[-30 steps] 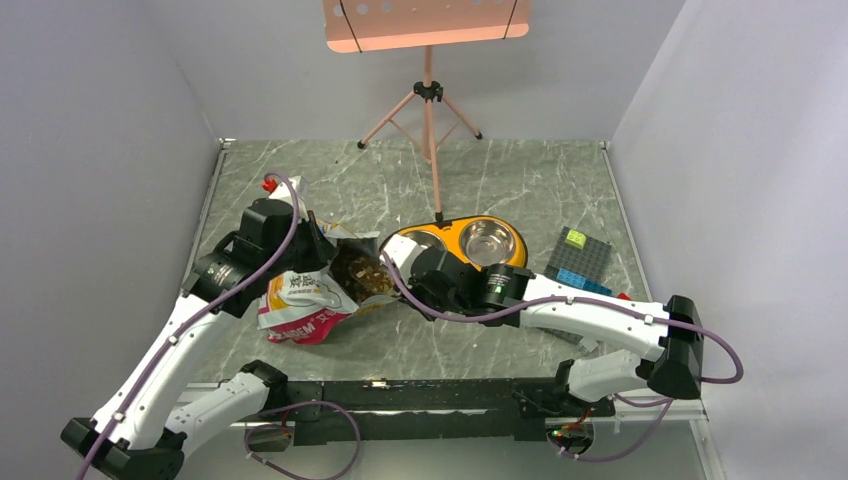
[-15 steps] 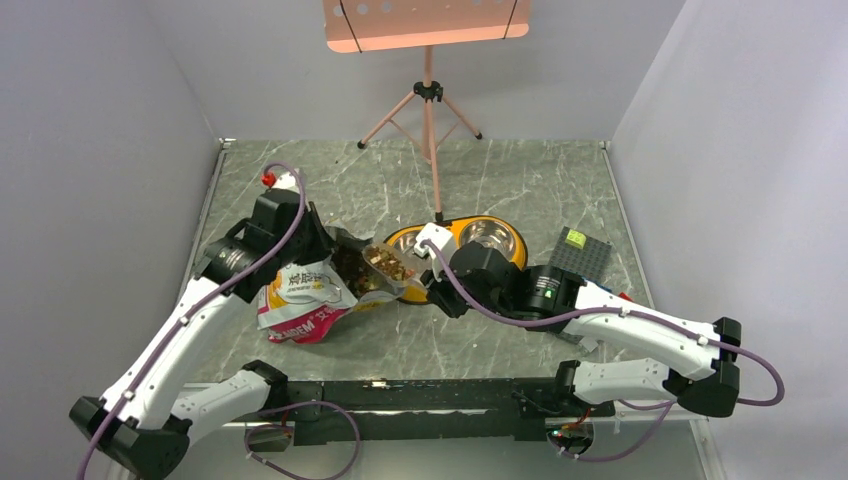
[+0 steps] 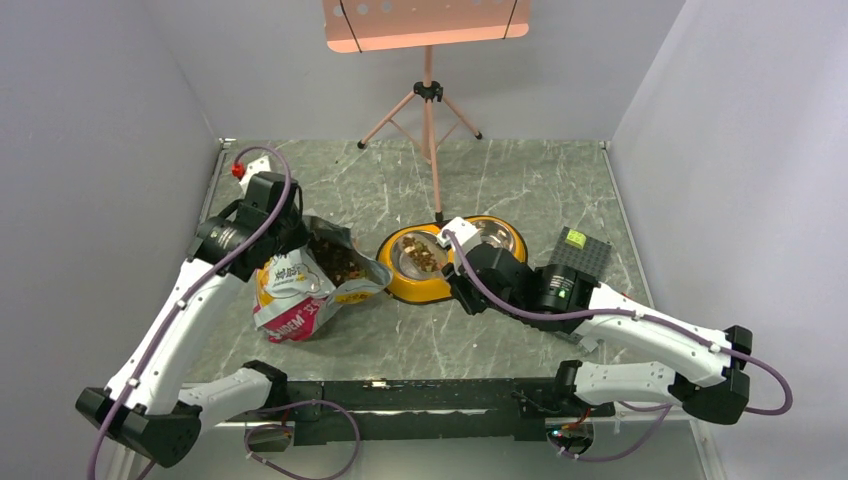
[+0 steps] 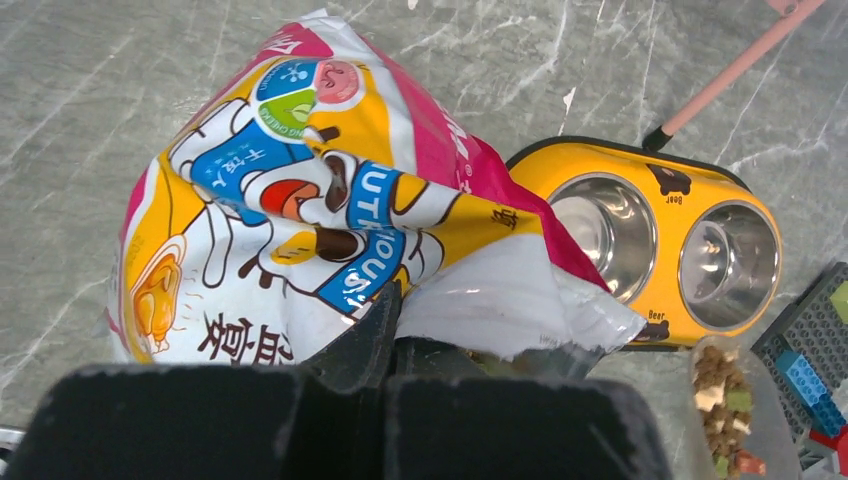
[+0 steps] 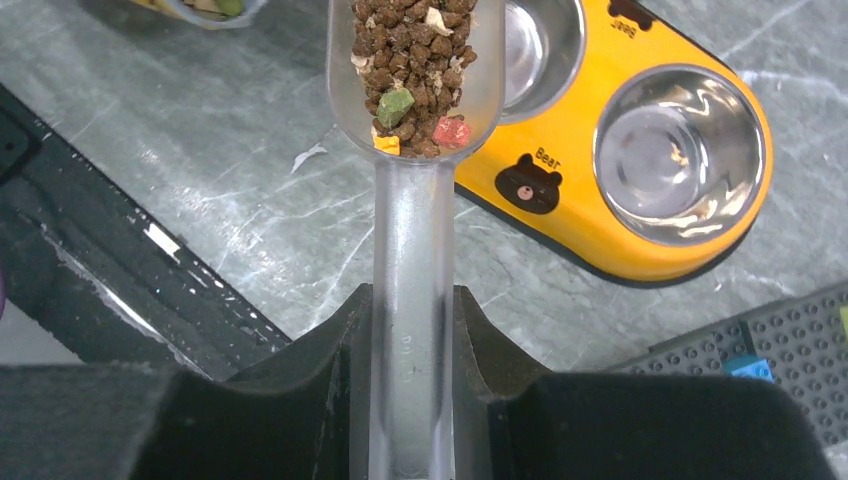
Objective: Serve the pet food
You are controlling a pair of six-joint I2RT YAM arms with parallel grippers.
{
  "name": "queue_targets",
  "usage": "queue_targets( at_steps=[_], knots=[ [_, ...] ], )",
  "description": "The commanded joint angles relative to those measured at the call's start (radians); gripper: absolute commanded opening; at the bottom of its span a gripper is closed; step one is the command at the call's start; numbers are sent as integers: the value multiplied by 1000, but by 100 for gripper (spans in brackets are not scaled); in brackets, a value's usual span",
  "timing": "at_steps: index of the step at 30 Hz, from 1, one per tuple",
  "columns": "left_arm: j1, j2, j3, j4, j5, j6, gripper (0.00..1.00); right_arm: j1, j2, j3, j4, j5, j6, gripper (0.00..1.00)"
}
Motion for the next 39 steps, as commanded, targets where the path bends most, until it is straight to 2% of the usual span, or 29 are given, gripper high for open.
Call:
queue_targets(
  at_steps=[1,9,17,21,30,39],
  knots=[
    [27,-85,-36,21,-102,-18,0,-48,-42,-35,-11,38,77,0],
    [34,-175,-58,65,14,25,0,-196,70,-62,-22,-75,62,0],
    [34,-221,-41,72,118,62,0,-226,251,-35,-56,-197,44,0],
    [34,-244,-57,88,151,73,0,-229,332,28,-83,-208,38,0],
    [34,-235,-56,108,184,95,0,-273,591,286,-212,-290,35,0],
    [34,-211,-33,127,154,196,0,-450,699,410,-288,-603,102,0]
  ],
)
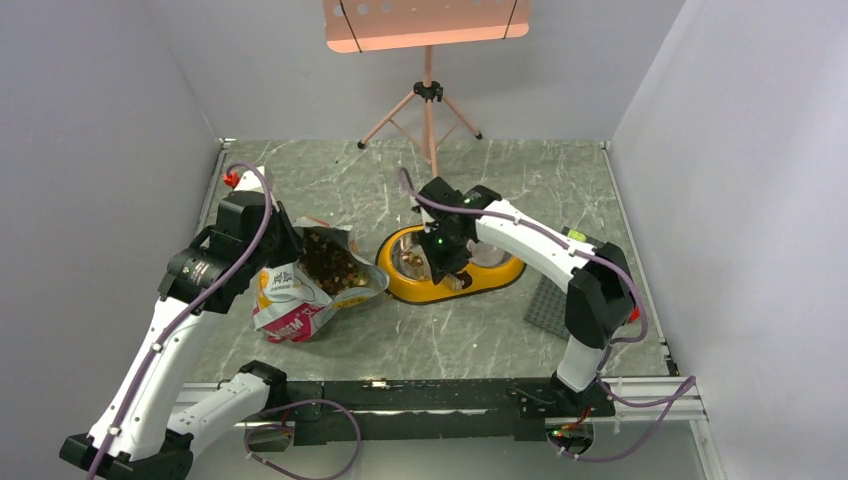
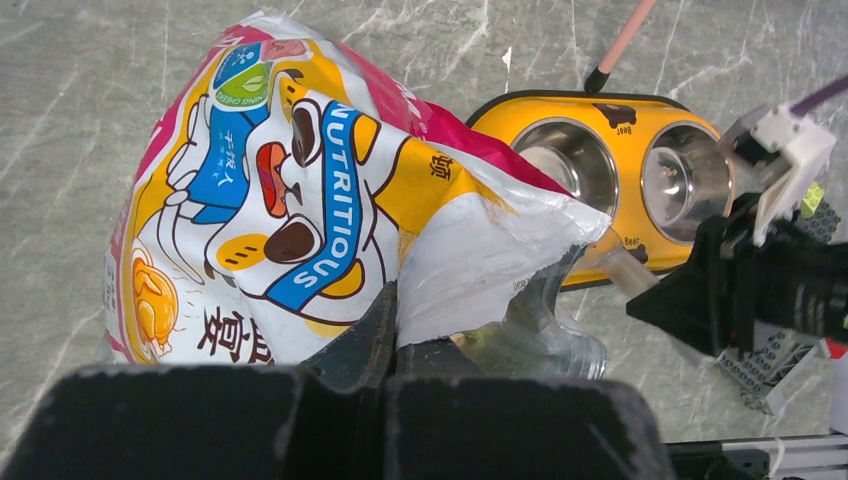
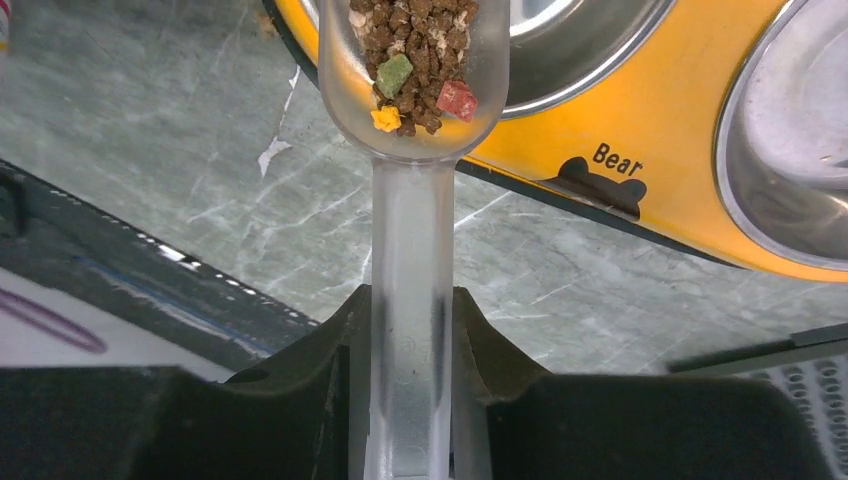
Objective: Serve the pet food
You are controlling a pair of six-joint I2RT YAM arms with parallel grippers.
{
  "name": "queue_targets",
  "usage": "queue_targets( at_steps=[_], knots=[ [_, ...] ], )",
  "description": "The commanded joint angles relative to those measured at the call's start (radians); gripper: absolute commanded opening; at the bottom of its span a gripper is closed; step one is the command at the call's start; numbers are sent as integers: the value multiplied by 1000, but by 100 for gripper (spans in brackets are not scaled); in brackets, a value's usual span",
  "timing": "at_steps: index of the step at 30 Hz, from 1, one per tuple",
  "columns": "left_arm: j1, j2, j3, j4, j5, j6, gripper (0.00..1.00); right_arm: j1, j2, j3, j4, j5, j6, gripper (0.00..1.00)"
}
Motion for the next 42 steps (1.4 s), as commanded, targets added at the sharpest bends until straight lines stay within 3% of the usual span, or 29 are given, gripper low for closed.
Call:
queue_targets(
  at_steps=[1,9,19,23,27,34,42],
  knots=[
    [3,-3,62,85,0,61,0,-107,51,78,-100,-229,50,0],
    [3,49,116,107,19,169,0,-261,113,56,-108,-547,143,0],
    [5,35,96,152,11,261,0,-428,87,-5,-159,-733,205,0],
    [8,55,107,172,19,285,0,-431,135,18,-145,-768,244,0],
    [12,95,147,146,44,317,0,-442,143,138,-247,-739,223,0],
    [16,112,106,188,90,272,0,-449,69,2,-135,-773,284,0],
    [44,154,159,138,118,194,0,-458,-4,2,-201,-705,194,0]
  ],
)
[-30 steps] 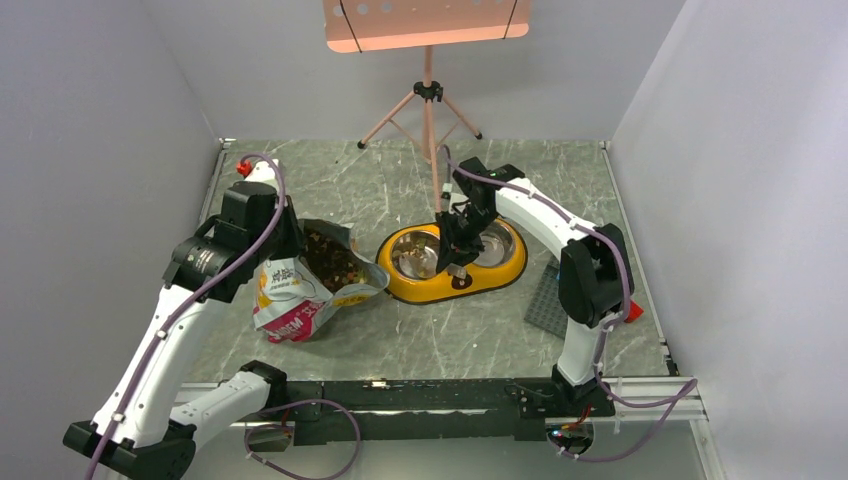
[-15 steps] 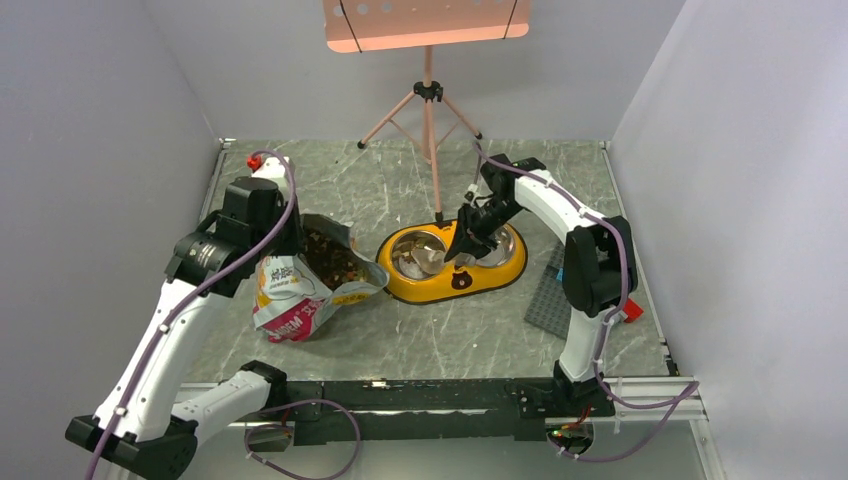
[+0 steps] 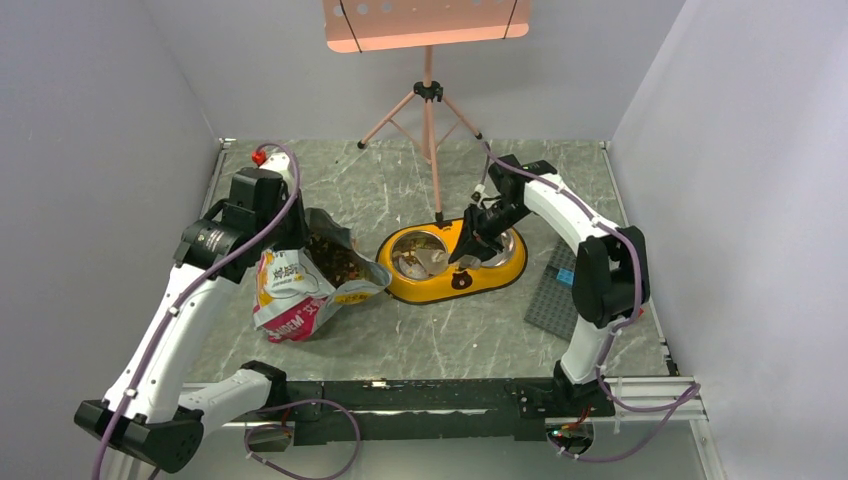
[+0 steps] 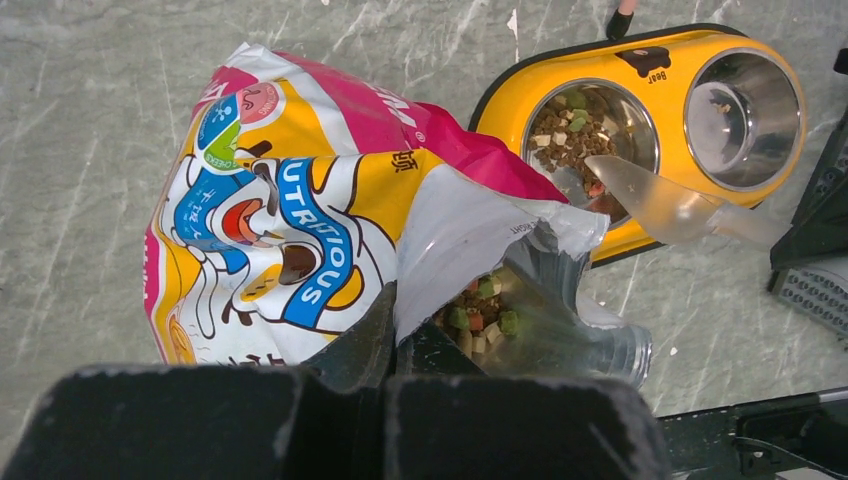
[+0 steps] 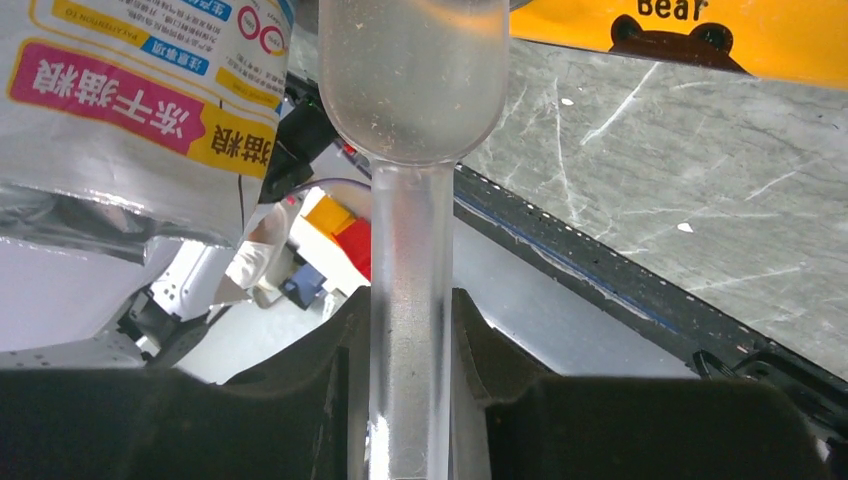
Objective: Serve the pet food
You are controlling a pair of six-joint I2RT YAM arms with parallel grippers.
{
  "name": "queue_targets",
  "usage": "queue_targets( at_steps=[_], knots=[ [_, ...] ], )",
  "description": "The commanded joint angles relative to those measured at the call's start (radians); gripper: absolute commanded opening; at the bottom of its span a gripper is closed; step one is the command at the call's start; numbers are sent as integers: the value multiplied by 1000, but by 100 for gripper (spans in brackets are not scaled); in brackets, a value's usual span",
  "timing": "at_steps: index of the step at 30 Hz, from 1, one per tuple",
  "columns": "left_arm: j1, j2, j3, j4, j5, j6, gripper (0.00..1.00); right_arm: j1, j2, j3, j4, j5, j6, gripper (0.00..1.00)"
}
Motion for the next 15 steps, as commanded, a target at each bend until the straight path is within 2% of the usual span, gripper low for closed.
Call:
queue_targets(
  at_steps=[1,5,9,13,15],
  knots=[
    [19,12,76,120,36,-60,0,-9,-106,3,-45,21,-36,0],
    [29,5,72,85,63,-85,0,0,-184,-23,9,58,-61,0],
    [39,-34,4,107,103,-118,0,69,-261,-49,94,191,-86,0],
    [47,-38,-24,82,148,-143,0,292,-346,43,86,533,-133,0],
    [47,-29,-14,57,176,-133,0,386,-391,73,84,625,-132,0]
  ],
)
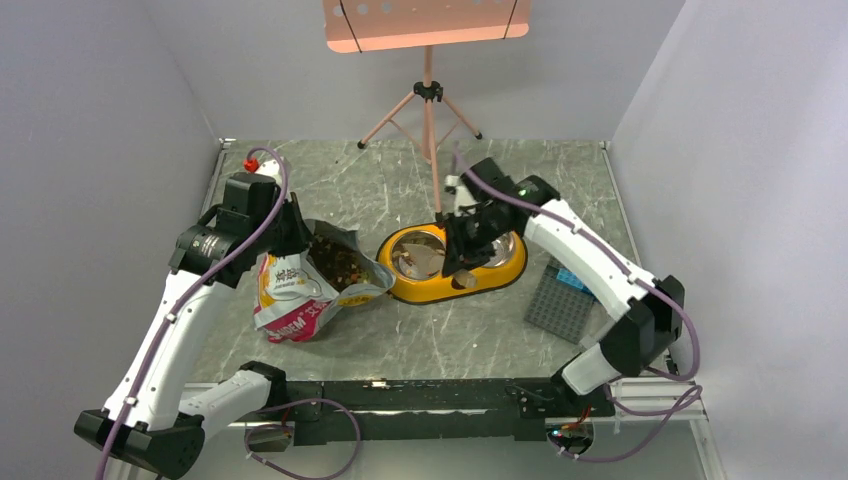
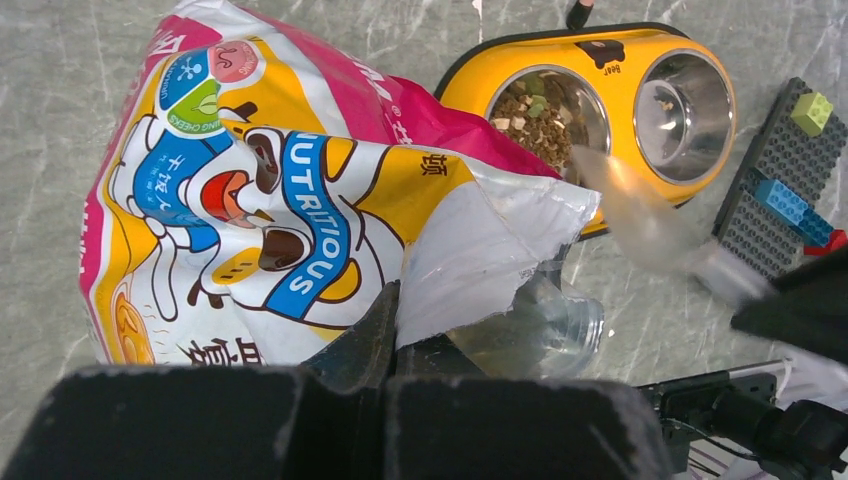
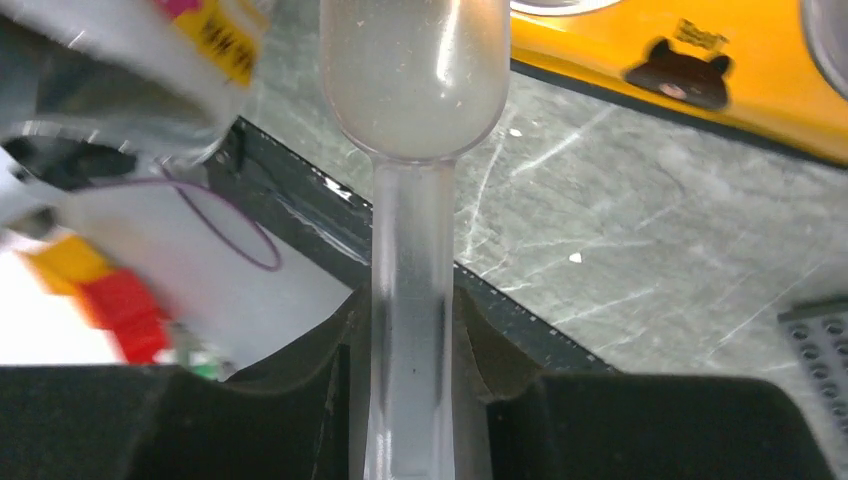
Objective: Serve the pet food
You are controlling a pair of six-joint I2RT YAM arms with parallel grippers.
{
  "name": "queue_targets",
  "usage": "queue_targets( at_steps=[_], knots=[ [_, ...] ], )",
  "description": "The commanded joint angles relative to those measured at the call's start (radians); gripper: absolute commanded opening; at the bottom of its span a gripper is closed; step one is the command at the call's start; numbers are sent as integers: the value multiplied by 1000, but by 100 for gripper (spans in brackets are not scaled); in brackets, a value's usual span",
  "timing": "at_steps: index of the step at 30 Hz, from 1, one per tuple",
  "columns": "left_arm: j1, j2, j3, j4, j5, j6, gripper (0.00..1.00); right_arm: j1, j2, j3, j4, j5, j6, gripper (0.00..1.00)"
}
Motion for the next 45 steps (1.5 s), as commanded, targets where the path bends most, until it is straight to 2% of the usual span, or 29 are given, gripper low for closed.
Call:
queue_targets(
  at_steps=[1,4,8,14,20,24,27,30,33,36,40,43,45],
  knots=[
    [7,0,24,55,99,-15,0,215,-149,95,43,297,-38,0],
    [7,19,67,12,132,13,0,317,-244,80,100,339,-34,0],
    [7,27,82,10,231,30,0,392,-294,103,86,348,-64,0],
    [7,22,86,-25,329,33,0,473,-240,158,47,284,-113,0],
    [7,-43,14,21,395,-8,0,508,-169,133,59,216,-100,0],
    [7,-64,-31,52,452,-34,0,510,-53,205,66,246,-103,0],
    [4,-69,-43,51,463,-44,0,511,151,381,-55,312,-119,0],
    [1,-83,-58,65,445,-51,0,515,268,504,-151,366,-129,0],
    [1,-90,-93,105,451,-78,0,514,309,518,-195,378,-145,0],
    [1,-99,-152,190,469,-141,0,515,311,431,-205,372,-164,0],
    [0,-99,-191,230,430,-186,0,514,311,337,-159,361,-180,0],
    [0,-85,-194,225,388,-201,0,515,423,446,-113,389,-186,0],
    [1,-78,-197,240,383,-214,0,509,501,494,31,423,-191,0]
  ],
)
